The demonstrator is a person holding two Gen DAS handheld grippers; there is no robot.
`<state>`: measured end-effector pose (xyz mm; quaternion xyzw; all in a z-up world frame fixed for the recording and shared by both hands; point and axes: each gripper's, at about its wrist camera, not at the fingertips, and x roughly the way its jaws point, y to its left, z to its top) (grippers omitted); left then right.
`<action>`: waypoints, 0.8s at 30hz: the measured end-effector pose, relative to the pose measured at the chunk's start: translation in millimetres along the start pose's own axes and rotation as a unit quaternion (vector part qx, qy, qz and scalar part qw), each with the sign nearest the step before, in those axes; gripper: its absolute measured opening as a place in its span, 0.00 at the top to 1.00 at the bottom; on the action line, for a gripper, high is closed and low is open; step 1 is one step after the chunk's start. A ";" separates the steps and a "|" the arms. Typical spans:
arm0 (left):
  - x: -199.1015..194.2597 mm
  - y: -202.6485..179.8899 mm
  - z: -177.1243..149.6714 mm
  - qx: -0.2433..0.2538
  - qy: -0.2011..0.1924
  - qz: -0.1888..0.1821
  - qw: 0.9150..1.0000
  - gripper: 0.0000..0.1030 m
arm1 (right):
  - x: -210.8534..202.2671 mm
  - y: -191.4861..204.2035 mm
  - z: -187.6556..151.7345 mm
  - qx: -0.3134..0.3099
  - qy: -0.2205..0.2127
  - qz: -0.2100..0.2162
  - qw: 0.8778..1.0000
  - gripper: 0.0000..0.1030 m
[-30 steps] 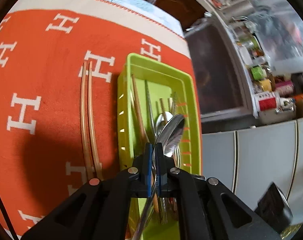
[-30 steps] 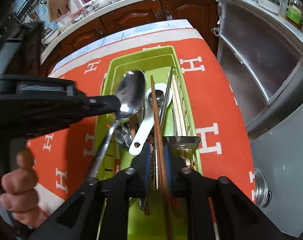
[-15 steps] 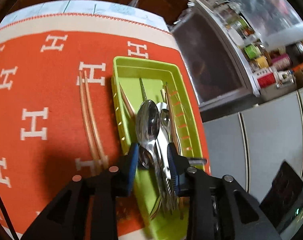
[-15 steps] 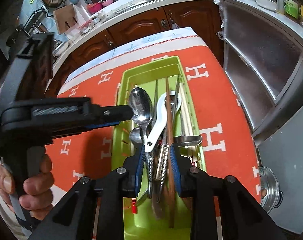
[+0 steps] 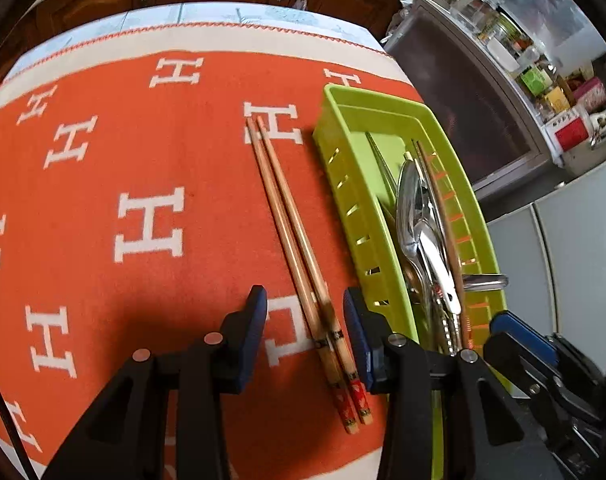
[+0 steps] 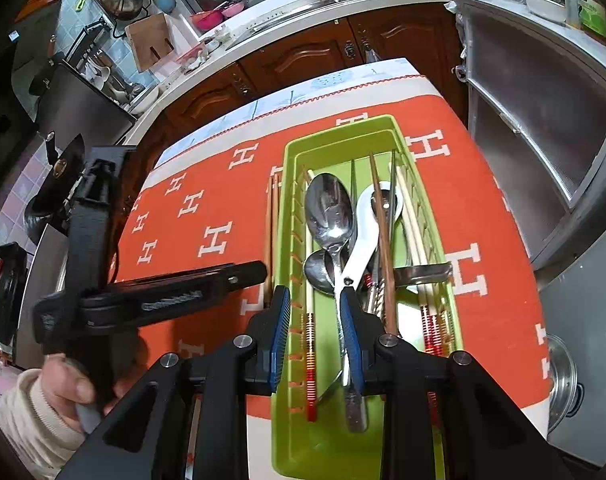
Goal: Organize utensils
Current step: 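Withdraw both tools from the tray toward the last wooden chopsticks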
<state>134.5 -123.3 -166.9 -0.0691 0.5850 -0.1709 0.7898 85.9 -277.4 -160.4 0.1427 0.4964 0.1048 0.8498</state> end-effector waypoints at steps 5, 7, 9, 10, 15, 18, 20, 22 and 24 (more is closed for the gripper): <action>10.8 -11.3 0.6 0.035 -0.001 0.039 0.999 0.63 | 1.3 2.4 -1.3 -0.005 0.003 -0.002 1.000 0.75; 15.9 -13.5 -1.3 0.046 -0.003 0.055 0.997 0.62 | 1.0 3.2 -1.5 -0.009 0.001 -0.005 1.000 0.75; 20.5 -18.8 -2.5 0.072 -0.006 0.082 0.994 0.59 | 1.4 3.5 -1.6 -0.010 0.002 -0.010 1.000 0.75; 22.2 -20.0 -3.4 0.083 -0.005 0.091 0.992 0.59 | 1.8 3.1 -1.1 -0.010 0.002 -0.011 1.000 0.75; 24.3 -18.3 -7.3 0.113 -0.002 0.116 0.987 0.59 | 2.1 7.6 1.0 -0.015 0.004 -0.011 1.000 0.75; 19.2 -2.9 -10.2 0.102 0.000 0.112 0.988 0.59 | 2.8 14.6 3.3 -0.023 0.004 -0.005 1.000 0.75; 9.9 12.7 -14.2 0.093 0.001 0.109 0.990 0.59 | 4.4 22.4 4.3 -0.030 0.004 0.001 1.000 0.75; 3.9 26.6 -17.5 0.082 0.002 0.102 0.991 0.59 | 6.8 29.5 5.1 -0.036 0.006 0.006 0.999 0.75; -3.2 42.2 -21.4 0.068 0.005 0.085 0.994 0.59 | 10.4 37.7 5.5 -0.044 0.010 0.011 0.999 0.75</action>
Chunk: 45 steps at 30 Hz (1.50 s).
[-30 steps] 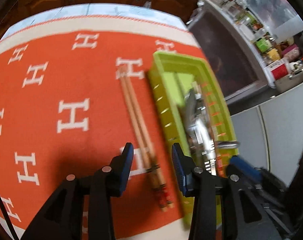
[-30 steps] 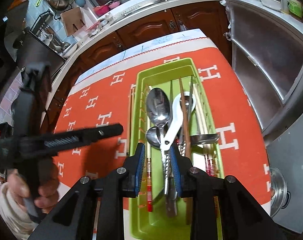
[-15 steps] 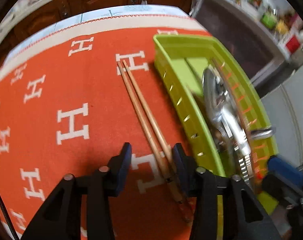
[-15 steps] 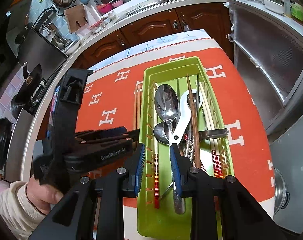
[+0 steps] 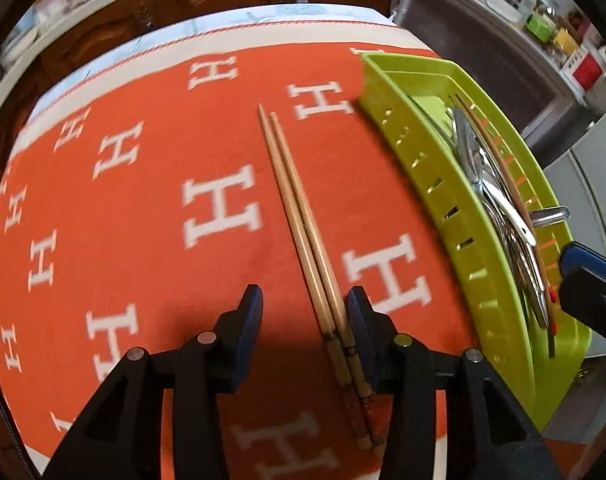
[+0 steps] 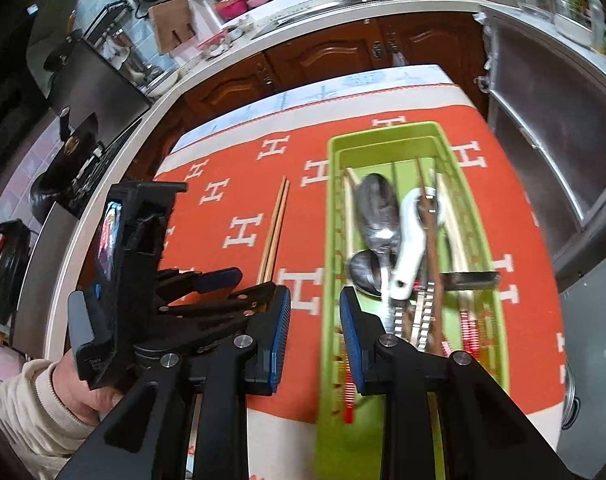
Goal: Organize utensils
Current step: 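Withdraw both tools from the tray toward the last wooden chopsticks, then grasp a wooden chopstick with the left tool while the right tool grasps the other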
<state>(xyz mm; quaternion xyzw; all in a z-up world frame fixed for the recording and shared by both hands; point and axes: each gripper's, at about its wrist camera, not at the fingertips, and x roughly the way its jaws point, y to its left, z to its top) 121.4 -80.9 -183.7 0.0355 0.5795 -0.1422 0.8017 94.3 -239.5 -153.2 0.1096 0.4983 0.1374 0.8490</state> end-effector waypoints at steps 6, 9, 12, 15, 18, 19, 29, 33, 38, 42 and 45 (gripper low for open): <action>-7.3 38.3 -13.6 -0.036 0.002 -0.035 0.999 0.59 | 17.9 30.4 -0.3 -0.025 0.018 0.018 0.999 0.75; -10.5 45.0 -18.4 -0.031 -0.002 -0.035 0.999 0.59 | 27.4 43.4 -1.2 -0.035 0.026 0.021 0.999 0.75; -9.6 45.4 -18.9 -0.025 -0.005 -0.033 0.999 0.61 | 37.9 54.3 -2.7 -0.040 0.034 0.021 0.998 0.75; -13.2 31.9 -20.8 -0.020 -0.010 -0.022 1.000 0.63 | 46.6 58.9 -4.3 -0.041 0.041 0.018 0.998 0.75; -11.7 26.6 -16.0 -0.016 -0.012 0.002 1.000 0.63 | 55.0 60.4 -4.9 -0.038 0.048 0.012 0.998 0.75; -10.7 24.1 -13.4 -0.009 -0.012 0.018 1.000 0.63 | 57.4 59.9 -4.6 -0.037 0.050 0.010 0.998 0.75; -11.2 47.8 -2.8 -0.049 -0.022 0.010 0.999 0.96 | 77.0 67.3 -3.2 -0.030 0.061 -0.002 0.998 0.75; -15.1 69.2 -10.7 -0.090 -0.021 -0.012 0.996 0.96 | 93.0 73.0 -0.6 -0.028 0.070 -0.002 0.997 0.75; -22.1 87.9 -22.7 -0.121 -0.019 -0.024 0.992 0.96 | 122.7 78.6 -1.1 -0.028 0.083 -0.013 0.996 0.75; -28.2 90.5 -31.7 -0.127 -0.026 -0.022 0.991 0.96 | 141.3 87.5 -4.6 -0.046 0.076 -0.035 0.995 0.75; -38.3 91.3 -37.0 -0.125 -0.034 -0.018 0.991 0.96 | 146.0 96.5 -9.1 -0.072 0.062 -0.064 0.993 0.88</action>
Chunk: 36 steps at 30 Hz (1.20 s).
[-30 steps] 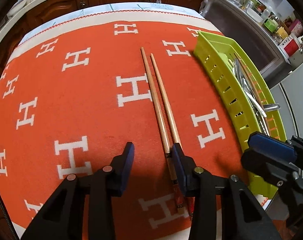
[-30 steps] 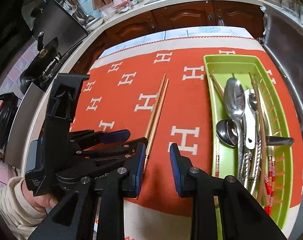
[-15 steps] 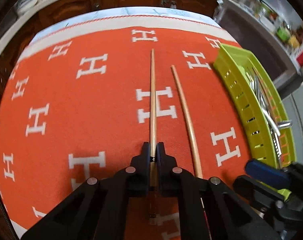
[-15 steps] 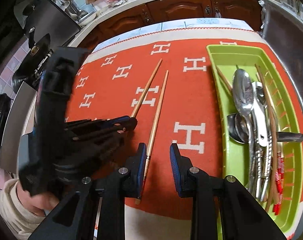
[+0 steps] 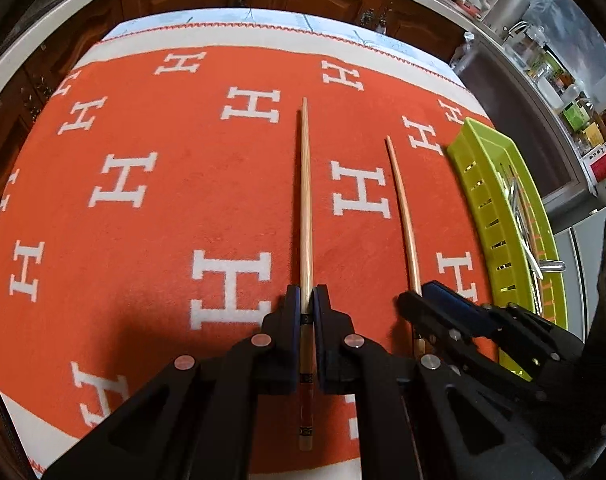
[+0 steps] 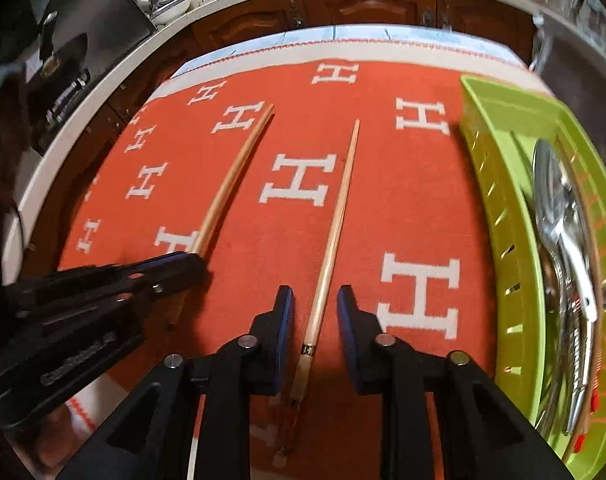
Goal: Organize utensils
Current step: 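Grasp a wooden chopstick with the left tool while the right tool grasps the other, then carry both wooden chopsticks into the lime-green tray and release them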
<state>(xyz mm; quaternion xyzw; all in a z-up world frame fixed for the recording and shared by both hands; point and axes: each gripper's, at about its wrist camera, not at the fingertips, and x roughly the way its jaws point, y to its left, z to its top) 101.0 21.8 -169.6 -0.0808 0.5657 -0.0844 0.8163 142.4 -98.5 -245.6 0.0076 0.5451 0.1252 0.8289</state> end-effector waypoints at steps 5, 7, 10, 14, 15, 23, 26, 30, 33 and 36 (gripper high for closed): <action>-9.0 -9.2 -0.1 0.002 -0.008 -0.002 1.000 0.96 | -2.3 -4.9 -3.8 0.013 -0.005 0.010 1.000 0.94; -14.5 -14.6 0.4 0.005 -0.010 -0.006 1.000 0.96 | -12.5 -9.6 -7.2 0.023 -0.008 0.022 0.999 0.94; -21.1 -24.1 0.8 0.010 -0.015 -0.012 1.000 0.96 | -33.3 -17.5 -9.0 0.033 -0.024 0.042 0.998 0.94; -36.1 -39.2 1.1 0.020 -0.018 -0.028 0.999 0.96 | -63.6 -29.8 -9.1 0.048 -0.044 0.063 0.996 0.94; -39.5 -44.6 1.7 0.023 -0.018 -0.032 0.999 0.96 | -69.4 -31.6 -8.4 0.051 -0.048 0.065 0.995 0.94; -59.2 -87.9 12.9 0.044 -0.014 -0.076 0.996 0.96 | -134.6 -86.7 -15.8 0.084 -0.079 0.064 0.991 0.94; -63.5 -109.5 19.3 0.056 -0.009 -0.092 0.994 0.96 | -155.3 -115.3 -16.4 0.098 -0.090 0.047 0.990 0.94; -58.8 -138.6 27.7 0.058 0.008 -0.118 0.991 0.96 | -176.4 -155.0 -19.6 0.110 -0.095 0.025 0.989 0.94; -51.1 -160.9 29.3 0.062 0.021 -0.132 0.989 0.96 | -181.8 -180.4 -20.9 0.117 -0.094 0.008 0.989 0.94; -36.5 -177.6 27.1 0.063 0.038 -0.137 0.988 0.96 | -173.8 -193.2 -20.7 0.124 -0.084 -0.001 0.989 0.94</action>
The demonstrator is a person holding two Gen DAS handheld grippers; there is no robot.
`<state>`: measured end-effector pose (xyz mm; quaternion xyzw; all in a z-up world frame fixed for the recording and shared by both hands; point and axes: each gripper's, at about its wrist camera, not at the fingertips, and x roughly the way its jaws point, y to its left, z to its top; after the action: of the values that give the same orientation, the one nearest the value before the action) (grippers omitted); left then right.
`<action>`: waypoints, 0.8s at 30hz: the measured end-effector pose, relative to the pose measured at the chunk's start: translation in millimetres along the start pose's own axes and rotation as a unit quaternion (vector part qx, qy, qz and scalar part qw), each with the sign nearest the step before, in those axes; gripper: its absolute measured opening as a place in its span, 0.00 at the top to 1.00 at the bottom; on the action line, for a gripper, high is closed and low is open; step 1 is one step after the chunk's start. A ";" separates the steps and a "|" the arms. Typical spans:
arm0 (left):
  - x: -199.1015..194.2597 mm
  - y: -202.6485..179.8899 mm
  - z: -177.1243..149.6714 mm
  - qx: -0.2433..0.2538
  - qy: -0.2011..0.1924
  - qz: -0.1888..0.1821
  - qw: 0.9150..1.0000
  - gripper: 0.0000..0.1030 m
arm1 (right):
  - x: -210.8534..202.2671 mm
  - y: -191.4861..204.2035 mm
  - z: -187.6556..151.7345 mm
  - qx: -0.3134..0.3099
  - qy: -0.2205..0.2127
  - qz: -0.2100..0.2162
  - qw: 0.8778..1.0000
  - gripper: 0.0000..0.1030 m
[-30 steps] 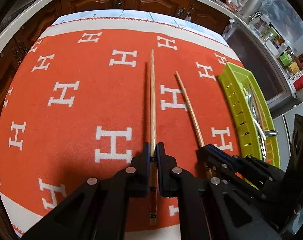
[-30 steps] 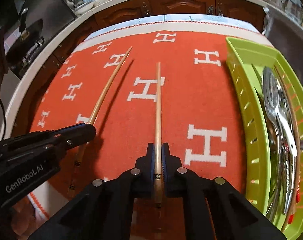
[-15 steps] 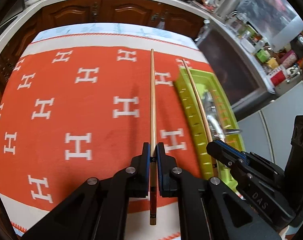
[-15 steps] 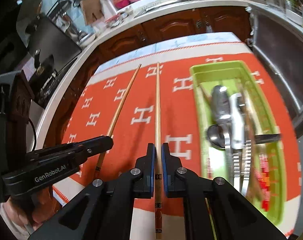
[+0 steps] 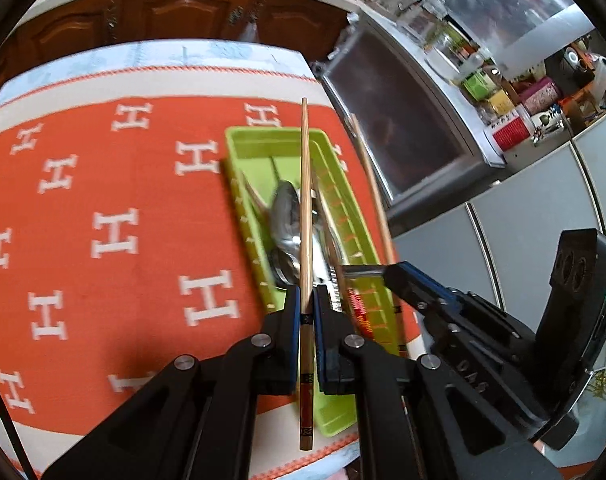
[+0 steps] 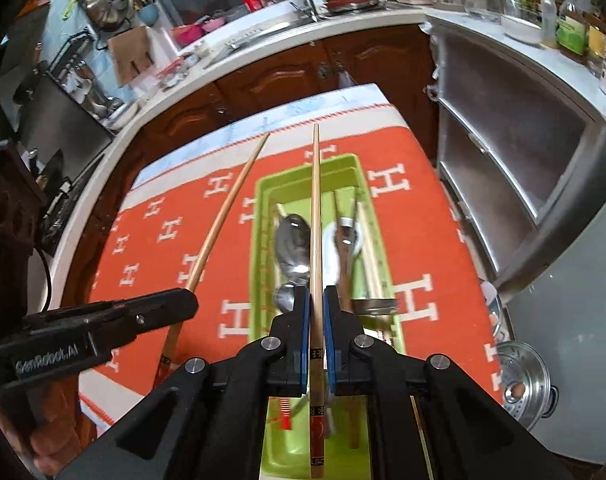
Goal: Organize utensils
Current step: 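Carry both wooden chopsticks into the lime-green tray and release them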
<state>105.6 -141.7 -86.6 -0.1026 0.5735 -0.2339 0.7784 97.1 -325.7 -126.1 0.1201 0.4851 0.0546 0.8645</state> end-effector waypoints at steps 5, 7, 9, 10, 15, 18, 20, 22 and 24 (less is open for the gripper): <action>29.3 -2.3 -3.9 -0.013 0.026 0.008 1.000 0.96 | 21.0 -9.5 -2.7 -0.011 0.023 -0.013 1.000 0.94; 36.4 -1.0 -6.6 -0.014 0.032 0.020 0.999 0.91 | 33.0 -10.1 -4.1 -0.021 0.042 -0.016 0.999 0.93; 40.6 -1.1 -8.5 -0.014 0.037 0.025 0.999 0.71 | 41.6 -11.5 -5.4 -0.023 0.051 -0.023 0.998 0.89; 41.3 -1.5 -9.3 -0.015 0.038 0.026 0.999 0.68 | 45.8 -11.1 -7.1 -0.021 0.051 -0.031 0.998 0.86; 37.5 -5.4 -11.8 0.002 0.035 0.032 0.999 0.57 | 45.6 -9.3 -10.4 -0.012 0.042 -0.017 0.999 0.82; 30.5 -4.9 -13.2 0.015 0.025 0.041 0.999 0.54 | 41.0 -5.5 -13.1 -0.018 0.038 -0.019 0.999 0.82; 24.4 -6.4 -14.4 0.025 0.018 0.044 0.999 0.51 | 37.6 -3.3 -14.8 -0.018 0.036 -0.017 0.999 0.82; 16.7 -6.4 -15.4 0.034 0.008 0.047 0.998 0.46 | 33.7 -0.2 -16.0 -0.016 0.034 -0.011 0.999 0.82; 6.9 -5.6 -17.8 0.042 -0.003 0.056 0.998 0.34 | 29.7 3.2 -16.5 -0.017 0.031 -0.009 0.999 0.82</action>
<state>89.1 -148.0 -95.7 -0.0384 0.5653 -0.2138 0.7958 98.6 -313.8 -158.0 0.0994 0.5116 0.0584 0.8515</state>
